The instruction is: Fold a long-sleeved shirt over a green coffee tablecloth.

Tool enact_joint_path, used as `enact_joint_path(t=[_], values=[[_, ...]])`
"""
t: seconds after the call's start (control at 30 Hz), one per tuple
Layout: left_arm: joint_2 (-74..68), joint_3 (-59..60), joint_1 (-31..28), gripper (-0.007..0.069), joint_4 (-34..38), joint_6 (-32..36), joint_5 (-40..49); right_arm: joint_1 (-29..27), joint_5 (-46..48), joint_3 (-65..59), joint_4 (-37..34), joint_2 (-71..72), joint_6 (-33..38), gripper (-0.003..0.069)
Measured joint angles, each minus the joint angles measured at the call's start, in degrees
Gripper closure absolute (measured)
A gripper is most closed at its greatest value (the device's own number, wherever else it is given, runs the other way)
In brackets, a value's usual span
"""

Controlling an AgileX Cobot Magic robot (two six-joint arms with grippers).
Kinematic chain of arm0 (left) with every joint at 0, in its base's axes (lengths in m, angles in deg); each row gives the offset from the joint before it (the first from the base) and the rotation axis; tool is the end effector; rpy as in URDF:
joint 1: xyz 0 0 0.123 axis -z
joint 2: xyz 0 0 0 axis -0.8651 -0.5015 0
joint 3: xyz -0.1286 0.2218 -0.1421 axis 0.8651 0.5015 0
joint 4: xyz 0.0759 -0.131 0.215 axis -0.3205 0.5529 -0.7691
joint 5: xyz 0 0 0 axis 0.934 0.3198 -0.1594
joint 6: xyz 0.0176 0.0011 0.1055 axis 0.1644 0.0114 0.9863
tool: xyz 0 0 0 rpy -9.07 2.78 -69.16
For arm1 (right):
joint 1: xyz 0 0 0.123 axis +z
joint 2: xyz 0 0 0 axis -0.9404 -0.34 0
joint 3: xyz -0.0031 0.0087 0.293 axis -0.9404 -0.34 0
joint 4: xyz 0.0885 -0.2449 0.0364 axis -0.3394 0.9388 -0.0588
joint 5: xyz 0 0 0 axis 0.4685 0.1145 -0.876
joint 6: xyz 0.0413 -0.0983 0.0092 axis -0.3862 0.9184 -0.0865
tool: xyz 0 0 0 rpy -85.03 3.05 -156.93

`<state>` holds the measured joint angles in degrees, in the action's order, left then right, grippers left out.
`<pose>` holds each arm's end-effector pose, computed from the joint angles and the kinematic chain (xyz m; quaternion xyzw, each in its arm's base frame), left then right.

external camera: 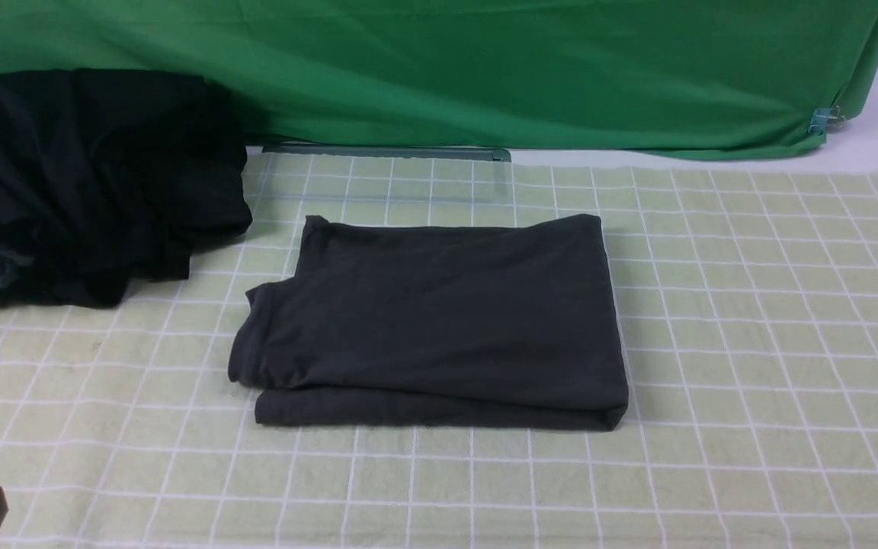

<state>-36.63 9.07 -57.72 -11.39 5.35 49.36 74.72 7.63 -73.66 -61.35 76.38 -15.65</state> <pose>0.0748 -0.0042 0.1880 0.0495 0.7553 0.0100 0.6535 0.0782 0.0063 0.2350 -0.0868 0.6906 -0.0321 0.7173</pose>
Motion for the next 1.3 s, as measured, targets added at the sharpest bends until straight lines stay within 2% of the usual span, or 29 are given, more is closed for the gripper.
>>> enact_joint_path(t=[0.1, 0.27, 1.3], values=[[0.0, 0.0, 0.0, 0.0622, 0.0, 0.0, 0.0, -3.39, 3.27, -4.78, 0.0, 3.04, -0.33, 0.0418], [0.06, 0.0, 0.0, 0.0622, 0.0, 0.0, 0.06, -4.74, 9.62, -5.8, 0.0, 4.06, -0.77, 0.0418], [0.08, 0.0, 0.0, 0.0606, -1.23, 0.06, 0.0, -4.72, 10.17, -5.8, 0.0, 4.13, -1.17, 0.0417]])
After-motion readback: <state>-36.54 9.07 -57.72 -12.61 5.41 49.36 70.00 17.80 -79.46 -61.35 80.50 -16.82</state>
